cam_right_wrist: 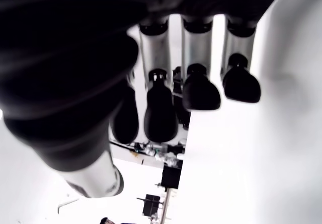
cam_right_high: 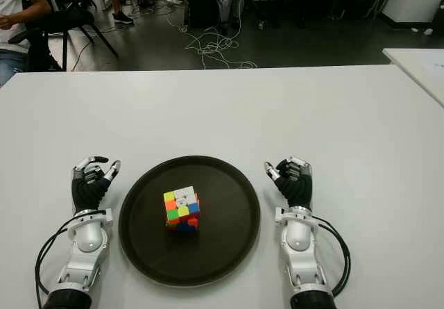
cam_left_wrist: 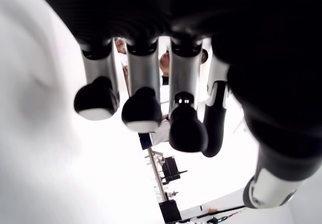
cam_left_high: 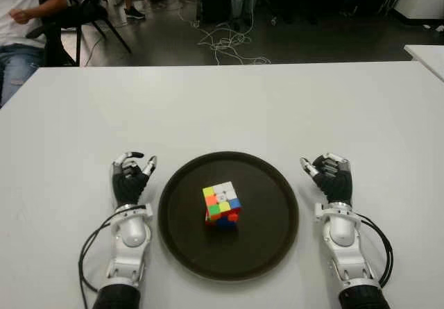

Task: Pick up the Rubik's Cube and put it in the plate

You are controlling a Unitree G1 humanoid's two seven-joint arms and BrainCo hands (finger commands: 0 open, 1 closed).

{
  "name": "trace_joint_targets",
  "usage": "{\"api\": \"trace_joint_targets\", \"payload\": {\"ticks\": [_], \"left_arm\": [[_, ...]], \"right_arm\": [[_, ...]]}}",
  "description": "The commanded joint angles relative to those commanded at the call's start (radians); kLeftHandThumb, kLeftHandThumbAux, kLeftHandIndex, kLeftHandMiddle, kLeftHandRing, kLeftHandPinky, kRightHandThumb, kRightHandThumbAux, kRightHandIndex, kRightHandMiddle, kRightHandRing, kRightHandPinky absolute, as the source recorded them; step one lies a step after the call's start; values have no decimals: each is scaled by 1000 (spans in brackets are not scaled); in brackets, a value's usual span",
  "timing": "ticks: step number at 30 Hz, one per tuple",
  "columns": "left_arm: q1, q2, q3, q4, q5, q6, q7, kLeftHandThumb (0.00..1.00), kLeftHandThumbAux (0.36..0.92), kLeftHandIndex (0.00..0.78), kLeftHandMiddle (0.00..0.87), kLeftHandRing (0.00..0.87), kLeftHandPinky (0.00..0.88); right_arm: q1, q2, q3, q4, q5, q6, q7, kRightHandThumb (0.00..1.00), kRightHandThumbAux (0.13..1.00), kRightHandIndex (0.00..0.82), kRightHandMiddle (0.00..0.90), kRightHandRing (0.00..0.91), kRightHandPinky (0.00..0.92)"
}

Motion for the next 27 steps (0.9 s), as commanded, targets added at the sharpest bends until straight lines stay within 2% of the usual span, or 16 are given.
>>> {"api": "trace_joint_targets", "payload": {"ticks": [8,27], "left_arm": [[0,-1,-5,-3,10,4,12,721,697,446,830,848,857],[-9,13,-9,19,12,-10,21,720,697,446,829,851,856]], "right_arm": [[-13,-1,-4,30,7,-28,0,246,824,646,780,805,806],[-41,-11,-3,83,-2,-67,-3,271,819,660,789,814,816]]}}
